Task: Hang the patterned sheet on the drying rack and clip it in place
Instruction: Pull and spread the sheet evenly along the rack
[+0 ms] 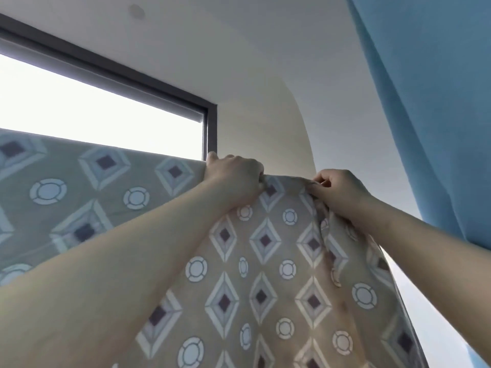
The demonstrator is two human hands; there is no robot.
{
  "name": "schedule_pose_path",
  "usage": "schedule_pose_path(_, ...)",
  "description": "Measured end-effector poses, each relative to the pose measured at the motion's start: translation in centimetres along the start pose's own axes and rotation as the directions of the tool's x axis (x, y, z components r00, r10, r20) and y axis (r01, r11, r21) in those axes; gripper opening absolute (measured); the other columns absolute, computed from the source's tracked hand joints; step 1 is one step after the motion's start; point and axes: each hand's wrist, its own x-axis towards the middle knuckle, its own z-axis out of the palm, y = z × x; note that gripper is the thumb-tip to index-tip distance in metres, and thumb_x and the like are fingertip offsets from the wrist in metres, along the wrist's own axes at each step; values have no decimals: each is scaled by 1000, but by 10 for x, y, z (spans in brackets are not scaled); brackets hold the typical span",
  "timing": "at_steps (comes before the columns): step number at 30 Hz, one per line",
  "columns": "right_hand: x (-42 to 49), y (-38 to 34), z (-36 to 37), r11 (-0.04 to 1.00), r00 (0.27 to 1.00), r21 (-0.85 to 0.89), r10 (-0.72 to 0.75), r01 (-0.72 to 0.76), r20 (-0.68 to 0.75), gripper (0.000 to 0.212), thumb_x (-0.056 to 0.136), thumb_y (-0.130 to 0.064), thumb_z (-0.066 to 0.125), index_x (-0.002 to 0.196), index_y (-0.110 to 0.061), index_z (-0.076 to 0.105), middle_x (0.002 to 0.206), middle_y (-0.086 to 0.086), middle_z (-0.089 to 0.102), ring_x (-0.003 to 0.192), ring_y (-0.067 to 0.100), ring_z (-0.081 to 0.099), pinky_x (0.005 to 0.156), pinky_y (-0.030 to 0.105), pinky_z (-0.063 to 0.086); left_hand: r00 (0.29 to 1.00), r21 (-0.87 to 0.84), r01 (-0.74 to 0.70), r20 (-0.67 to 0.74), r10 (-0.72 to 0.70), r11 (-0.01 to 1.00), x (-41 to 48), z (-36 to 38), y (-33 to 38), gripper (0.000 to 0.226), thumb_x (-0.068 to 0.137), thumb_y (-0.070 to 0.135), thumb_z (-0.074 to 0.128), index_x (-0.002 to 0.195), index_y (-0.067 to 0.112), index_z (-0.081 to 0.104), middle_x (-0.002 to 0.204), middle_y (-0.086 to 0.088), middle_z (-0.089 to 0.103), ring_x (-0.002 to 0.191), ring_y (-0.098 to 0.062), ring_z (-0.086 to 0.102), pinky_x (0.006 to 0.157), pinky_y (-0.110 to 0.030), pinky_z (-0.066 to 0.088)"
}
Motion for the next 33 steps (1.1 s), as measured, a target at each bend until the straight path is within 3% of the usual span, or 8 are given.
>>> schedule_pose_path(3, -15, 6, -13, 992, 952, 82, 65, -93, 300, 23, 82, -33, 70, 71, -17, 57, 66, -2, 52, 65, 14, 46, 57, 25, 36, 995, 102, -44, -89, 54, 994, -4, 13, 12, 19, 93, 17, 39, 87, 25, 55, 70, 6, 47, 85, -22, 50, 94, -40, 24)
schedule_pose_path(6, -32, 21, -24, 958, 781, -195, 285, -211, 555, 23, 73, -29, 77, 83, -20, 59, 75, -3, 55, 70, 12, 48, 58, 23, 36, 984, 146, -157, -62, 168, 977, -9, 25, 23, 15, 90, 20, 43, 93, 25, 56, 82, 5, 55, 99, -23, 50, 102, -47, 20)
schedule_pose_path(8, -42, 31, -26, 926, 721, -268, 376, -266, 583, 18, 78, -24, 74, 87, -20, 58, 86, 1, 59, 81, 16, 53, 65, 26, 40, 973, 135, -232, 19, 232, 963, -12, 35, 33, 11, 88, 27, 47, 93, 27, 56, 86, 5, 56, 100, -22, 49, 105, -51, 15)
schedule_pose_path(13, -61, 52, -26, 893, 768, -50, 412, -448, 491, 15, 91, -30, 58, 96, -15, 57, 97, 5, 59, 86, 18, 52, 76, 33, 41, 944, 47, -323, 80, 319, 945, -22, 57, 58, 16, 90, 19, 42, 87, 24, 57, 88, 3, 64, 91, -23, 58, 97, -41, 24)
schedule_pose_path(18, -84, 69, -14, 717, 592, 112, 465, -688, 658, 43, 91, -44, 54, 124, -19, 47, 123, 10, 52, 111, 33, 54, 87, 43, 50, 934, -134, -356, -53, 352, 925, -30, 63, 62, 25, 91, 21, 38, 103, 26, 59, 94, 1, 68, 90, -22, 59, 100, -33, 28)
schedule_pose_path(24, -80, 73, -2, 612, 805, 525, 425, -592, 414, 26, 95, -21, 51, 104, 1, 61, 87, 14, 62, 79, 24, 58, 68, 33, 46, 922, -298, -385, -83, 377, 874, -37, 66, 53, 27, 90, 24, 41, 107, 29, 62, 93, 1, 68, 97, -21, 58, 98, -27, 25)
schedule_pose_path(29, -75, 86, -27, 525, 718, 614, 689, -589, 99, 30, 98, -27, 45, 70, -17, 51, 45, -6, 54, 61, 13, 47, 59, 26, 41, 944, -413, -317, -46, 328, 854, -45, 66, 47, 41, 71, 40, 38, 100, 26, 63, 82, 2, 61, 97, -21, 48, 86, -22, 19)
schedule_pose_path(33, -89, 76, -34, 647, 814, 501, 515, -575, 270, 20, 95, -43, 47, 100, -23, 52, 105, -2, 61, 94, 20, 55, 74, 32, 46, 936, -457, -350, -135, 325, 818, -51, 77, 53, 40, 67, 31, 34, 93, 25, 64, 74, 5, 59, 86, -16, 49, 89, -17, 16)
